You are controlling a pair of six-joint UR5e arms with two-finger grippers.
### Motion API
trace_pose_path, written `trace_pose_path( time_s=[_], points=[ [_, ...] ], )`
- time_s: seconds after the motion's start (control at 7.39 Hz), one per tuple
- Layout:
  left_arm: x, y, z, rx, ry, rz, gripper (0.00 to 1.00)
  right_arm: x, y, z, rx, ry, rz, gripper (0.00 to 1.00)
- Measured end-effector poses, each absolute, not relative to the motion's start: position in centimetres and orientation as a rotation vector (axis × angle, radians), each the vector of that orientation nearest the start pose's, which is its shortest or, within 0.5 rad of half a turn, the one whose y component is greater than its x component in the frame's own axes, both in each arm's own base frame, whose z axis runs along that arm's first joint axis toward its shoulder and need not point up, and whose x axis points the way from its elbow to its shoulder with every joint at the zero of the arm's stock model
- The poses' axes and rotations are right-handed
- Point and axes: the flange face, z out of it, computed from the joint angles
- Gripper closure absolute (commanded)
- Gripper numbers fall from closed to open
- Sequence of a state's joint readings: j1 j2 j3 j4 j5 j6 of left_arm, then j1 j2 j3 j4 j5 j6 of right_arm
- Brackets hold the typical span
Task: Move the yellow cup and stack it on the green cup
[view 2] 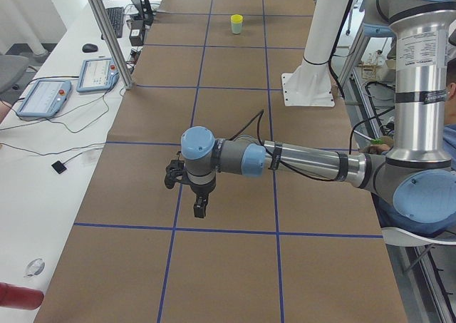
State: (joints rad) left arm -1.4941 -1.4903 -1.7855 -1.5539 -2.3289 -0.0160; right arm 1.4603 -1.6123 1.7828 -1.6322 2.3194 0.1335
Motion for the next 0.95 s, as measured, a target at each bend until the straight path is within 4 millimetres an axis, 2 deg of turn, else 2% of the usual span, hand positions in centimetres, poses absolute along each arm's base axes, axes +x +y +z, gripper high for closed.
trace_pose_path(
  time_s=[0.95],
  points=[
    [-2.9, -46.5, 58.2, 0.098, 0.761, 0.107, 0.00, 1.3, -48.1, 58.2, 0.013, -0.755, -0.019, 0.01]
  ],
)
